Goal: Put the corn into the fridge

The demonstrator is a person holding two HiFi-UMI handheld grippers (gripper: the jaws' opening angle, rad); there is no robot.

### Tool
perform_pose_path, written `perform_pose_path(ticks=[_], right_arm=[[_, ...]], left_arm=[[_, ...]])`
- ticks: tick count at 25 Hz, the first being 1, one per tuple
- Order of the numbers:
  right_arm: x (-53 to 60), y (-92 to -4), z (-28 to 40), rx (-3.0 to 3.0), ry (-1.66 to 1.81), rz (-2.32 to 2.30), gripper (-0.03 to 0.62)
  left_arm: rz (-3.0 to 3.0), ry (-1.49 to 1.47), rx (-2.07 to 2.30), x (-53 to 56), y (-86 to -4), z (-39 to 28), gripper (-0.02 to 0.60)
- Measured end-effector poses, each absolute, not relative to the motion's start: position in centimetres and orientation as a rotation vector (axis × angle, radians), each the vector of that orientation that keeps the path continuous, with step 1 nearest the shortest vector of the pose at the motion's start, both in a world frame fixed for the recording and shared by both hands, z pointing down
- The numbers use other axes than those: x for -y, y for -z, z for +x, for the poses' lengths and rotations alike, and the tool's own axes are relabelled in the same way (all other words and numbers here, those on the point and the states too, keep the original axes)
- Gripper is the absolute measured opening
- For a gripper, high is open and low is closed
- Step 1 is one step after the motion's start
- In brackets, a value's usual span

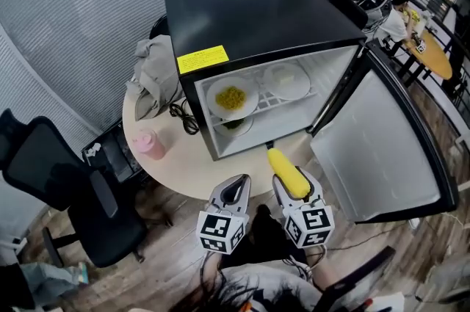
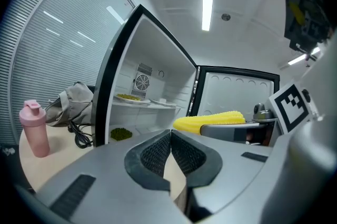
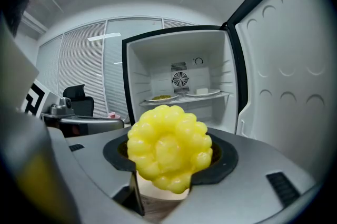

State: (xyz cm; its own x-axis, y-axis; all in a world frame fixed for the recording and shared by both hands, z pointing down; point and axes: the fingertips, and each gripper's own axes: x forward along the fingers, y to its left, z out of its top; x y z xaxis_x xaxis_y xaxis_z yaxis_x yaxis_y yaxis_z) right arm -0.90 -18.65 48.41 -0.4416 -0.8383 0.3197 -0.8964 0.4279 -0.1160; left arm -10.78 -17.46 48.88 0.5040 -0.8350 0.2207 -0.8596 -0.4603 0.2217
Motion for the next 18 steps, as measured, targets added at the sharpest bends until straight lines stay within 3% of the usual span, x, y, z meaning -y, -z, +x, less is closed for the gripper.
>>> perform_pose_path(ticks=[18], right_arm=[[30.9, -55.5, -1.6, 2.433, -0.386, 1.291, 0.253]], left_arm=[[2.334, -0.179, 1.543, 25.5, -50.8, -9.5, 0.011]])
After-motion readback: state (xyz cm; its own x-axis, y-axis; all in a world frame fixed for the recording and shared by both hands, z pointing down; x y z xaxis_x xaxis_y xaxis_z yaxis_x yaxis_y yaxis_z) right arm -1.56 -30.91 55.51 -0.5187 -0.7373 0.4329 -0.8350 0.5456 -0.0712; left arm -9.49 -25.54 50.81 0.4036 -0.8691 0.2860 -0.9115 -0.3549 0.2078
